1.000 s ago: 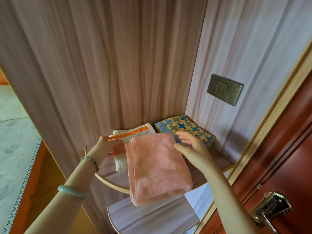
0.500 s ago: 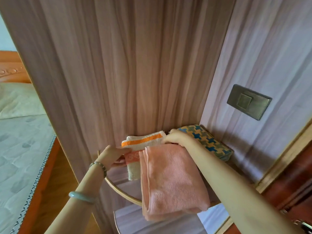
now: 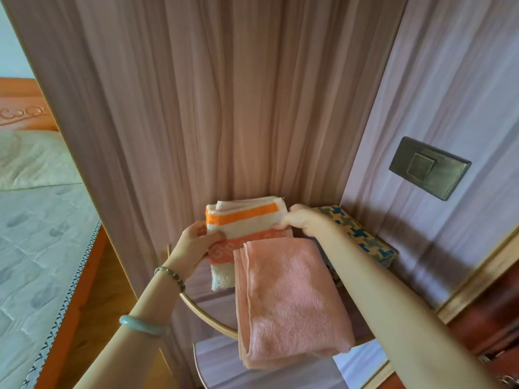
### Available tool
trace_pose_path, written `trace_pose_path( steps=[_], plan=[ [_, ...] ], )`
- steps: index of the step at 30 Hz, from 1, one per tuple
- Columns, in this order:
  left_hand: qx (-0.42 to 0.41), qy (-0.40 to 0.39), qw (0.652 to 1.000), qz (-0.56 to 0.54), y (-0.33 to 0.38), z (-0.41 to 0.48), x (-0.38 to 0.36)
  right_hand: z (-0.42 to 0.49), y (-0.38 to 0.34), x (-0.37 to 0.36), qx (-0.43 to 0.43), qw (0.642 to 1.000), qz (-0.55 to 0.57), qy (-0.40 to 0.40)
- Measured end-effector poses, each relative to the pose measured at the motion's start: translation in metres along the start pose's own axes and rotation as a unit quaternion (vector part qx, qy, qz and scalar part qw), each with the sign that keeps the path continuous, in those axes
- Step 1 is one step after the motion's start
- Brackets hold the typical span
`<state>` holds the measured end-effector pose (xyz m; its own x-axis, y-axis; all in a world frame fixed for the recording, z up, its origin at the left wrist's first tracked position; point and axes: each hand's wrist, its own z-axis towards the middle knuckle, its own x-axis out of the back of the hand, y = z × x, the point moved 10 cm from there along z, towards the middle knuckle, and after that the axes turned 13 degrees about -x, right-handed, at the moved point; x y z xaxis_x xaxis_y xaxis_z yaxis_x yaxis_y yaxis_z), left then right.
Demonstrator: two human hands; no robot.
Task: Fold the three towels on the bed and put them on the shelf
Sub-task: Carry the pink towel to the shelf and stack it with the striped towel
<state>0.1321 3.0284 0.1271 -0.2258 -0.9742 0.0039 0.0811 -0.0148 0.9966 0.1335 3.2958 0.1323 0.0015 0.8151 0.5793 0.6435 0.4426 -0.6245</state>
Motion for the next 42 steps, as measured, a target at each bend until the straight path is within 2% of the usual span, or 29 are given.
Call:
trace_pose_path(
  steps=[4, 6, 8, 11, 15, 19, 24, 28, 32, 34, 36, 37, 39, 40, 42],
  plan=[
    [-0.118, -0.018, 0.993, 0.003, 0.049, 0.003, -0.002, -0.051, -0.031, 0.028, 0.077, 0.989, 0.121, 0.018],
    [-0.165, -0.026, 0.986, 0.003, 0.075, 0.003, -0.003, -0.074, -0.052, 0.042, 0.148, 0.976, 0.156, 0.03],
    [-0.198, -0.023, 0.98, 0.0, 0.099, 0.005, -0.002, -0.094, -0.068, 0.059, 0.204, 0.96, 0.183, 0.052],
    [-0.212, -0.027, 0.977, -0.016, 0.129, 0.005, -0.004, -0.118, -0.08, 0.077, 0.24, 0.948, 0.205, 0.048],
    [-0.176, -0.063, 0.981, -0.046, 0.151, -0.012, -0.021, -0.151, -0.073, 0.093, 0.242, 0.953, 0.178, 0.045],
    [-0.115, -0.077, 0.987, -0.081, 0.143, -0.037, -0.035, -0.166, -0.038, 0.093, 0.194, 0.972, 0.123, 0.051],
    [-0.026, -0.1, 0.991, -0.086, 0.101, -0.066, -0.048, -0.158, 0.022, 0.072, 0.109, 0.99, 0.081, 0.033],
    [0.035, -0.098, 0.992, -0.077, 0.055, -0.085, -0.052, -0.142, 0.055, 0.045, 0.08, 0.995, 0.043, 0.046],
    [0.081, -0.095, 0.989, -0.084, 0.014, -0.098, -0.056, -0.13, 0.088, 0.031, 0.055, 0.993, 0.088, 0.05],
    [0.086, -0.08, 0.991, -0.064, 0.002, -0.102, -0.055, -0.129, 0.098, 0.024, 0.039, 0.995, 0.073, 0.052],
    [0.024, -0.044, 0.998, 0.033, 0.005, -0.099, -0.043, -0.133, 0.098, 0.028, 0.049, 0.994, 0.048, 0.082],
    [-0.045, -0.017, 0.991, 0.122, 0.019, -0.096, -0.033, -0.141, 0.092, 0.035, 0.067, 0.99, 0.027, 0.121],
    [-0.216, -0.01, 0.947, 0.238, 0.065, -0.1, -0.032, -0.172, 0.061, 0.042, 0.174, 0.969, -0.012, 0.177],
    [-0.278, -0.052, 0.924, 0.258, 0.083, -0.106, -0.045, -0.189, 0.044, 0.037, 0.234, 0.956, -0.034, 0.172],
    [-0.313, -0.177, 0.875, 0.324, 0.09, -0.115, -0.082, -0.201, 0.028, 0.011, 0.272, 0.947, -0.124, 0.118]
  ],
)
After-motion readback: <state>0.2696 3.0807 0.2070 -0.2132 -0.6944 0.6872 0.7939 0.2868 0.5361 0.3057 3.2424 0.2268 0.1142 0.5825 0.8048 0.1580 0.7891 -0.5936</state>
